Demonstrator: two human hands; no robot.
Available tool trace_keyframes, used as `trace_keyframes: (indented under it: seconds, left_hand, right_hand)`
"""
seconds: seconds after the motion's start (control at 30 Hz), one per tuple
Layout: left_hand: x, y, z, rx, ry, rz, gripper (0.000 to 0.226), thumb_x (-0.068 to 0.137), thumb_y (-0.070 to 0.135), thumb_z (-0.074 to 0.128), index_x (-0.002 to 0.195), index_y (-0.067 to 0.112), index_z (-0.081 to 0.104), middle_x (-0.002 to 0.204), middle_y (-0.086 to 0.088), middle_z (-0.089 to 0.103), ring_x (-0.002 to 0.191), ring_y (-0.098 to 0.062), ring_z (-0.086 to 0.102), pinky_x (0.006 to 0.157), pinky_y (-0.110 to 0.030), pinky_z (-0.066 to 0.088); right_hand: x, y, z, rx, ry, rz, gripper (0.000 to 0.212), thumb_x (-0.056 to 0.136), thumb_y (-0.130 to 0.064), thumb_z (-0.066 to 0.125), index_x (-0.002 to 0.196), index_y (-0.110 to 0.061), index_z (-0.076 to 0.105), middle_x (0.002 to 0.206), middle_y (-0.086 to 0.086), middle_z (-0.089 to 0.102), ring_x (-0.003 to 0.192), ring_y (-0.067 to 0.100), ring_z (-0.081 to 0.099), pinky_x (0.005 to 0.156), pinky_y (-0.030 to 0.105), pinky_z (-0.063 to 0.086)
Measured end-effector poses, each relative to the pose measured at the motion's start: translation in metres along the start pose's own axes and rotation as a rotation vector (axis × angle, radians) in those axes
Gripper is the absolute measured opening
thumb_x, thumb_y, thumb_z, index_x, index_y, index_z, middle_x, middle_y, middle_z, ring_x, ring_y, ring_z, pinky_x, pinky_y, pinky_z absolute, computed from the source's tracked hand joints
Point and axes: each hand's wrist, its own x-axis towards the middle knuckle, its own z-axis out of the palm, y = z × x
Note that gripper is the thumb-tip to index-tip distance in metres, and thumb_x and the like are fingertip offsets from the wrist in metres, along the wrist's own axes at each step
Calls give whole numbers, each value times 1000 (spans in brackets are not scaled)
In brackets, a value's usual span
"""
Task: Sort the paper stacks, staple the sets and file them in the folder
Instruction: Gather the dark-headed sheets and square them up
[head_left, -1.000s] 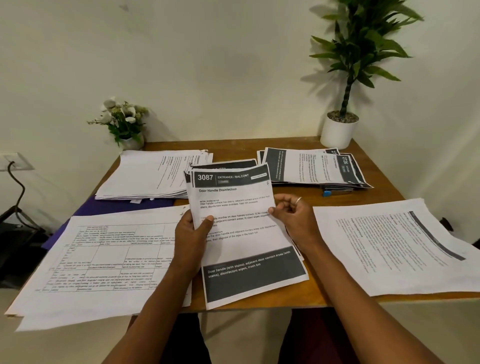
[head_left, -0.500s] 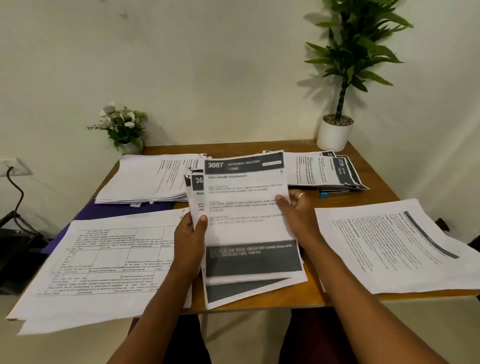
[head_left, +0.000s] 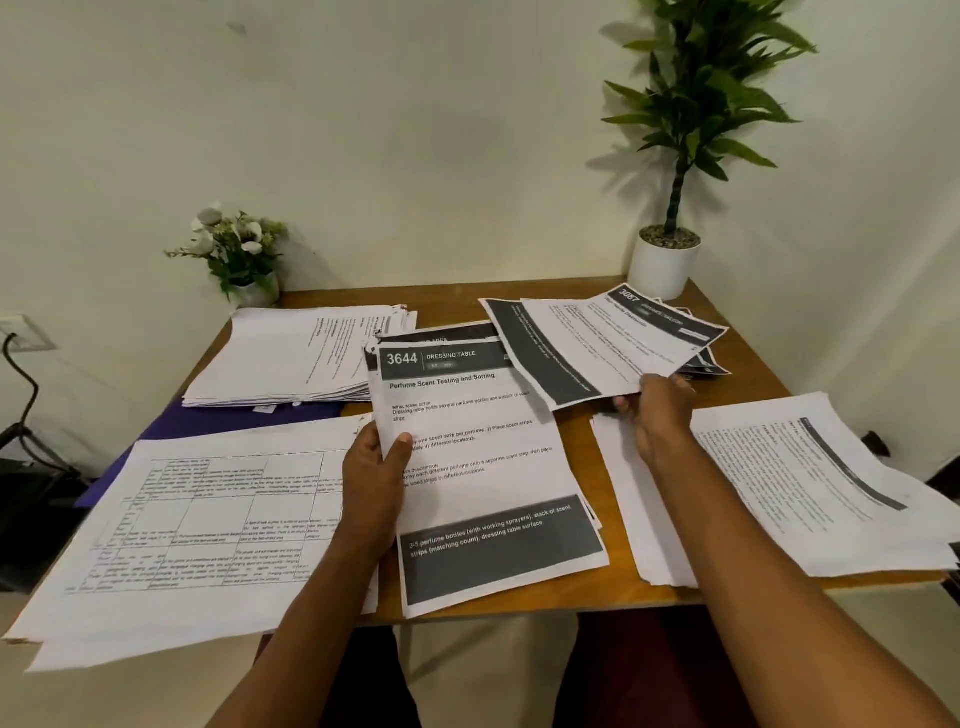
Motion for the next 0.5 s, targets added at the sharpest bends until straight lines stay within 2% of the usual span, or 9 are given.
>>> trace_keyframes:
  seconds: [0.17,0.33,0.43,0.5]
  left_hand:
    - [-1,0,0,-2,-3,-10,28,102,24,60,130,19,60,122,3,72,102,-20,73,82,-42,63]
    - [0,1,0,6,1,-16,30,101,24,61,130,19,60,123,1,71,104,-23,72,85,-47,62]
    - [0,1,0,12,3,-14,30,101,24,61,131,19,61,123,2,71,104,-22,72,84,-45,63]
    - [0,1,0,20,3,-6,30,101,24,61,131,18,60,123,2,71,103,-20,72,82,-40,63]
  right_hand:
    - [1,-1,4,154,-27,25,29,102,-9,54,130,-17,56,111,6,76,90,19,77,79,39,64]
    - [0,-4,10,227,-29,12,35,97,-5,64,130,-13,55,114,9,74,92,21,77,79,37,64]
    - [-4,-6,13,240,-88,34,33,96,-9,67,127,-12,57,110,10,75,91,24,77,81,39,63]
    - [-9,-4,14,134,-121,57,26,97,-12,67,121,-13,59,101,10,76,82,22,77,73,34,63]
